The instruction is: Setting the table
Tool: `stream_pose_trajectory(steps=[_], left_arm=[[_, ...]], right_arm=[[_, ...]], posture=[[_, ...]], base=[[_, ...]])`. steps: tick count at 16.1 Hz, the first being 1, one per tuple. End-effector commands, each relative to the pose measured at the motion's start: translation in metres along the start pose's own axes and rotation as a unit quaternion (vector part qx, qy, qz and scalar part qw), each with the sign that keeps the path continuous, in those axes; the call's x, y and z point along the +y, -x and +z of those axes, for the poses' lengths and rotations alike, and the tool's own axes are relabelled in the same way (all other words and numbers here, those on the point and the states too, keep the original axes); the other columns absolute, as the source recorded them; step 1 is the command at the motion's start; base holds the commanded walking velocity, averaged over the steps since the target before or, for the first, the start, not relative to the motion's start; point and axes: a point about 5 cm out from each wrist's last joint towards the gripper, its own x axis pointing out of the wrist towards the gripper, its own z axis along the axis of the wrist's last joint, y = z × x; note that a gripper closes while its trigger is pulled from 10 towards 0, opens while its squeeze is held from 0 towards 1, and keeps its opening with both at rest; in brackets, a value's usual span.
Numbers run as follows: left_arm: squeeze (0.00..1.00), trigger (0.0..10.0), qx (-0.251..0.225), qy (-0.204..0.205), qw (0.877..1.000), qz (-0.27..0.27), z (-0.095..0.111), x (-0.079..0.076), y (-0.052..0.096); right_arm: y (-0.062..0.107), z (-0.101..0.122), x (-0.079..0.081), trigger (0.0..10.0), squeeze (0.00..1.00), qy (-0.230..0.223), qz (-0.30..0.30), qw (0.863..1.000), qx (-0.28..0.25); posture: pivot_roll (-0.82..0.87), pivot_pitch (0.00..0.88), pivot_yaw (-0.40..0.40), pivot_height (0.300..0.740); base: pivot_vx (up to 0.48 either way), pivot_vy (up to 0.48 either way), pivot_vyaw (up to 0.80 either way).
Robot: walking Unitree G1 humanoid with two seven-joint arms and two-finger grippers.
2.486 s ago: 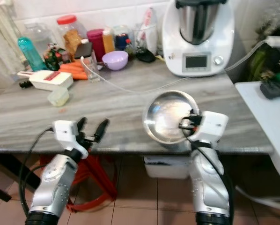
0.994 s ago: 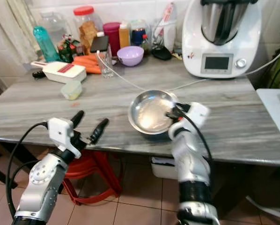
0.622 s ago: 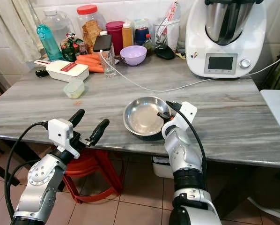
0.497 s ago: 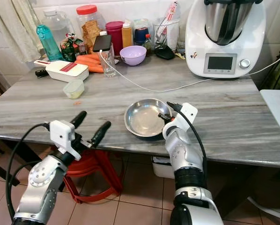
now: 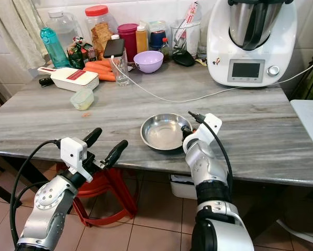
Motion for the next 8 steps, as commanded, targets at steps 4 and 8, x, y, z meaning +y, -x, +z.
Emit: stream_pose_trajectory(steps=[4,8], left_arm=[[0.00,10.0,0.012,0.013,0.999,-0.028,-0.003,-0.003,0.000],[0.00,10.0,0.032,0.023,0.998,-0.053,-0.010,-0.008,0.006]], right_arm=[[0.006,0.020,0.004,10.0,1.00,0.064,0.025,0.996,-0.057],[0.024,0.035,-0.010,10.0,1.00,0.166,0.013,0.976,-0.138]], posture=[[-0.09,0.000,0.105,0.740],[-0.10,0.000,0.108,0.740]], base=[[0.000,0.000,0.00],[0.000,0.000,0.00]])
